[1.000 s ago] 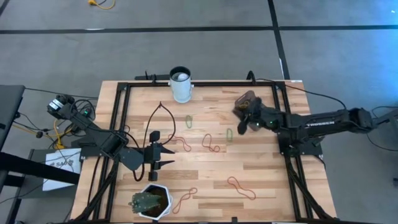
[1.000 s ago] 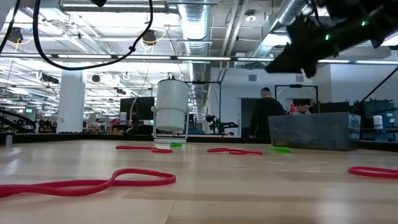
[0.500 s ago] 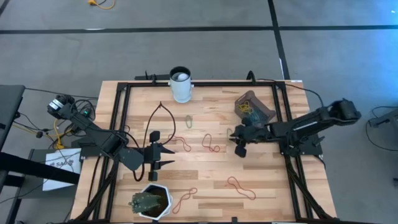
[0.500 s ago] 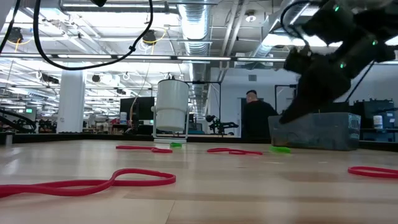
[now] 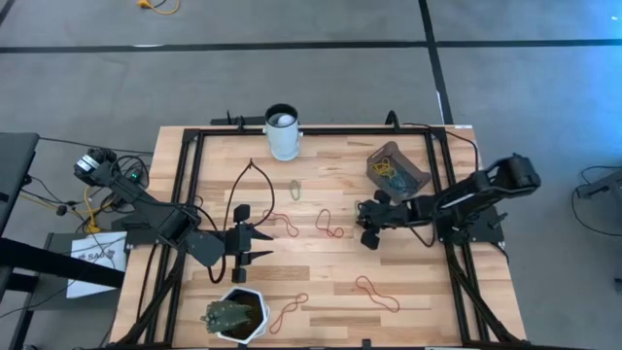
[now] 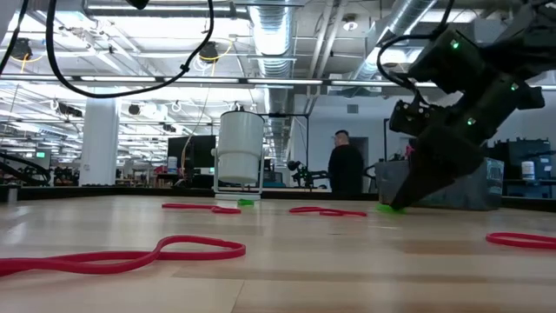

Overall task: Pick and place items into bin
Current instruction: Put the right green rubber band into the bin

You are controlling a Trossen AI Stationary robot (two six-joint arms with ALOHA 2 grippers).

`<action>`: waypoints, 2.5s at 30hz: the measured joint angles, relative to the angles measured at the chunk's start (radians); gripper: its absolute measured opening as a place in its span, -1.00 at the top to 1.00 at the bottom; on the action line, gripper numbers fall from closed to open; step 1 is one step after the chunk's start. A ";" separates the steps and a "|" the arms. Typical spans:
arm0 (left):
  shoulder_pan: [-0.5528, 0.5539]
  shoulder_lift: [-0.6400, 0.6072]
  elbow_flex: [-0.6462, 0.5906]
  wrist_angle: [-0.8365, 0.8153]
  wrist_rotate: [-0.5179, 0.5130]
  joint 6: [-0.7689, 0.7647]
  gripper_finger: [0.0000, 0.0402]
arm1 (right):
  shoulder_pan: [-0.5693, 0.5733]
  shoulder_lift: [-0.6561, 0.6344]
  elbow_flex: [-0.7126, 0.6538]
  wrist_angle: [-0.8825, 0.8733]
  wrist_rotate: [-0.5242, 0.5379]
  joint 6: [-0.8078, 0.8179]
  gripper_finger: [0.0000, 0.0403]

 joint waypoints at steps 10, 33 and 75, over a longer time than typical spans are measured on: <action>0.000 0.000 0.000 -0.020 0.000 -0.005 0.33 | 0.000 0.049 0.003 0.024 0.016 0.011 0.71; 0.000 0.000 0.000 -0.020 0.004 -0.030 0.33 | -0.208 -0.479 0.286 -0.667 0.485 -0.031 0.99; 0.000 0.000 0.000 -0.047 0.006 -0.024 0.33 | -0.703 -0.131 0.116 -0.305 0.105 -0.085 0.77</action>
